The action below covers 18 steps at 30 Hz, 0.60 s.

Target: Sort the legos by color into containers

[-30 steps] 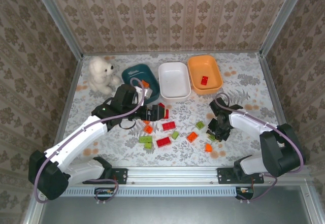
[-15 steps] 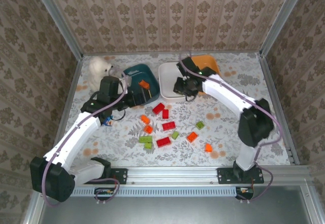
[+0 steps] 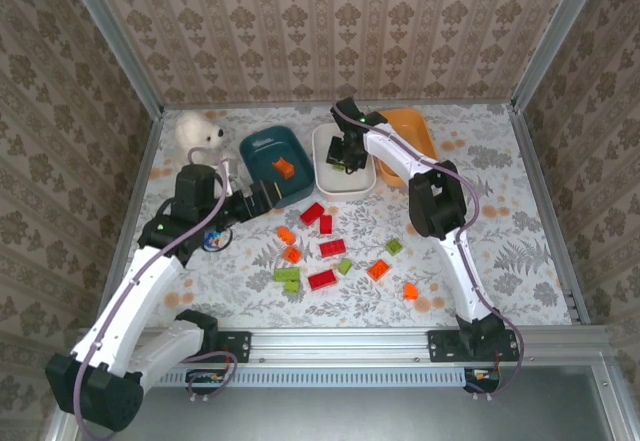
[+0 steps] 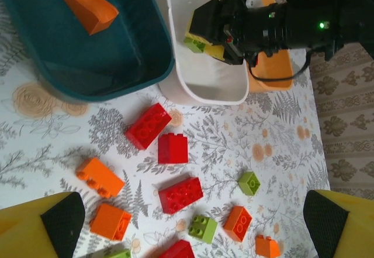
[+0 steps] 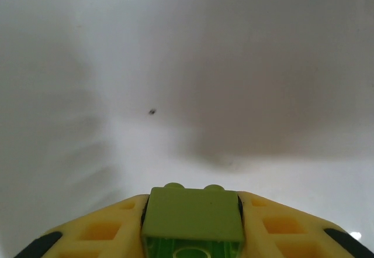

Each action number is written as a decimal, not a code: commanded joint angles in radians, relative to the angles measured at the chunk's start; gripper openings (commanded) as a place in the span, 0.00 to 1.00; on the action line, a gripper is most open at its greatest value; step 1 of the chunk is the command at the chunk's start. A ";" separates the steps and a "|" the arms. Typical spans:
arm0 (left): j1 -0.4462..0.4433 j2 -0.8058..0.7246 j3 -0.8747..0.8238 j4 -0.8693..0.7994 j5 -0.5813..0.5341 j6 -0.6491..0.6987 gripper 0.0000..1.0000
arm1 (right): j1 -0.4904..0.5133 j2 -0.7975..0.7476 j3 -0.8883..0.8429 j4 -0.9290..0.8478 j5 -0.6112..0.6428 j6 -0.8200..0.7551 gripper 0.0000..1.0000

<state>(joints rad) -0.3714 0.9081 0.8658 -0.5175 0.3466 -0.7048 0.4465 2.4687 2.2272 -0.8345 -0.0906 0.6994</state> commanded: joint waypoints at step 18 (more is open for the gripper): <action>-0.072 0.086 -0.194 -0.036 -0.175 -0.447 0.85 | 0.102 -0.866 -0.895 0.692 -0.117 -0.169 0.62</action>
<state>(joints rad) -0.4126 0.9531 0.6567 -0.5884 0.2298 -1.0569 0.5400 1.7172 1.4872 -0.3832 -0.1532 0.5583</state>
